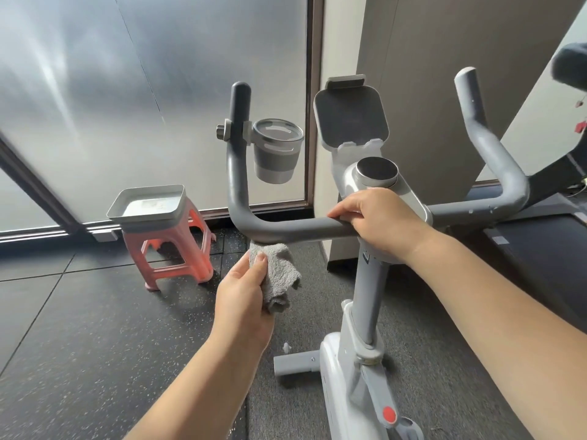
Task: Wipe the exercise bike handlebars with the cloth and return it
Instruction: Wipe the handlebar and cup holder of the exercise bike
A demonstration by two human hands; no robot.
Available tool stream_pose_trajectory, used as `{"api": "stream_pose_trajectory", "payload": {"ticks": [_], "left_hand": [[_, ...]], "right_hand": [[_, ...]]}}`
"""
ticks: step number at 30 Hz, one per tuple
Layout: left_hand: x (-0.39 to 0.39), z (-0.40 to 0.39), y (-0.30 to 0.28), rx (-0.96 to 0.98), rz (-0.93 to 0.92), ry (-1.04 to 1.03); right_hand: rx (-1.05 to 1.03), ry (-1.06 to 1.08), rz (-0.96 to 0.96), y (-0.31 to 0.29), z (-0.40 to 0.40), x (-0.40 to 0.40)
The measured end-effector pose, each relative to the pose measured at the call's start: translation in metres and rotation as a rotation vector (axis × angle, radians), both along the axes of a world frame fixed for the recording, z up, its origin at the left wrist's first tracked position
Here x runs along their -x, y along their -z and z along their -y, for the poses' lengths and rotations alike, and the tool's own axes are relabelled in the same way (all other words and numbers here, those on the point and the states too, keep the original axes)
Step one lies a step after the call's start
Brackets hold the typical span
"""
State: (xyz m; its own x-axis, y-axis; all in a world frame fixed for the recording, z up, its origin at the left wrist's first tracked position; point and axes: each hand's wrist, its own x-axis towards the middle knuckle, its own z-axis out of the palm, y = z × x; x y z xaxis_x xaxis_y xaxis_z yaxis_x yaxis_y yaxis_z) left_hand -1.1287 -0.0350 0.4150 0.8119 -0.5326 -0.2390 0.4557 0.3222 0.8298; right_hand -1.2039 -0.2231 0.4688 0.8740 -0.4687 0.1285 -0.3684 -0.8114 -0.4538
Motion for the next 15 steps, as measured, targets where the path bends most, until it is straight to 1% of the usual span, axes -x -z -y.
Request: {"api": "stream_pose_trajectory", "payload": {"ticks": [2, 4, 6, 8, 9, 10, 13, 15], "left_hand": [[0.001, -0.012, 0.013, -0.138, 0.239, -0.107], [0.001, -0.022, 0.019, -0.328, 0.558, -0.217], [-0.003, -0.023, 0.019, -0.437, 0.907, -0.310], [-0.007, -0.016, 0.020, -0.514, 1.219, -0.342], [-0.008, -0.011, 0.020, -0.535, 1.322, -0.335], [-0.007, -0.007, 0.022, -0.547, 1.383, -0.320], [0.001, 0.008, 0.031, -0.575, 1.515, -0.261], [0.013, 0.021, 0.031, -0.551, 1.590, -0.205]], "right_hand": [[-0.008, 0.002, 0.001, 0.000, 0.000, 0.000], [-0.011, 0.003, -0.002, 0.001, 0.001, 0.000], [-0.007, -0.001, -0.002, 0.001, 0.002, -0.001], [-0.006, -0.001, 0.000, 0.002, 0.003, -0.001], [-0.008, -0.002, 0.000, 0.003, 0.003, -0.002], [-0.010, -0.002, -0.001, 0.003, 0.003, -0.002], [-0.009, 0.002, 0.001, 0.003, 0.005, -0.002], [-0.005, 0.000, 0.006, 0.004, 0.005, -0.002]]}}
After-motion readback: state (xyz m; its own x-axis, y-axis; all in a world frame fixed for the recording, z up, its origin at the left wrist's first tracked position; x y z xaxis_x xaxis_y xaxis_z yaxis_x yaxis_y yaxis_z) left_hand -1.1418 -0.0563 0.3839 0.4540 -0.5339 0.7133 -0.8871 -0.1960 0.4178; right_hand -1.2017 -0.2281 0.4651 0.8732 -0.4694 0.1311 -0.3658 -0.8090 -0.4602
